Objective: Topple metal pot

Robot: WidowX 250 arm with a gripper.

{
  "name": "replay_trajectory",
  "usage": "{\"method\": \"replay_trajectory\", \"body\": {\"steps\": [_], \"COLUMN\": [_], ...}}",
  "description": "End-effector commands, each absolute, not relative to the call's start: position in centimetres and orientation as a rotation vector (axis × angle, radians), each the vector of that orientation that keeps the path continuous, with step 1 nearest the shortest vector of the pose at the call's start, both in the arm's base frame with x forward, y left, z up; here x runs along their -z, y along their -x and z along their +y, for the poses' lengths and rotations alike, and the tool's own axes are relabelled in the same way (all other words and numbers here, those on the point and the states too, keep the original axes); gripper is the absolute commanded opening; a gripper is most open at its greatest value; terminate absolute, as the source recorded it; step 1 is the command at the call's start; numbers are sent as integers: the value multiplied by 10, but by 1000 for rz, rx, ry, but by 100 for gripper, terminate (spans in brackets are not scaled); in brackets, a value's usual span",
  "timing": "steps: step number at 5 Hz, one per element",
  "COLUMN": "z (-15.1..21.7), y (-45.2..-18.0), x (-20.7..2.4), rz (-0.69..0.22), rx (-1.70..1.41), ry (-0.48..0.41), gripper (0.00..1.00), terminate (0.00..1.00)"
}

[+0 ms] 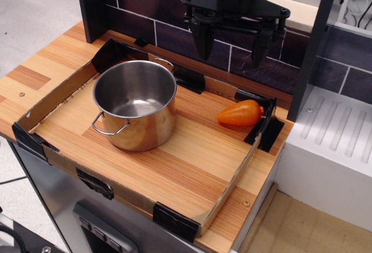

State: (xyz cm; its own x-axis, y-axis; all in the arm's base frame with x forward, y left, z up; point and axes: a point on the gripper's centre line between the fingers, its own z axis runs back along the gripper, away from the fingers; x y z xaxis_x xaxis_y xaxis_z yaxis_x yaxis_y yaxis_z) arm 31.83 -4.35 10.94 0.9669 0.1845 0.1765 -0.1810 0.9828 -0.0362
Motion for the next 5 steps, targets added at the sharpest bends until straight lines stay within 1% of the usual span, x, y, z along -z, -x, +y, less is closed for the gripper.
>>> {"method": "replay_trajectory", "body": {"steps": [1, 2, 3, 4, 5], "z": [-43, -19, 11, 41, 68], "y": [-318, -312, -307, -302, -296], "x": [-109, -136, -163, -180, -168], "rz": [-180, -257, -295, -315, -263], "rx": [-185, -146, -117, -98, -31], "ry": [20, 95, 137, 139, 69], "gripper": [100, 100, 100, 100, 100], "terminate": [0, 0, 0, 0, 0]}}
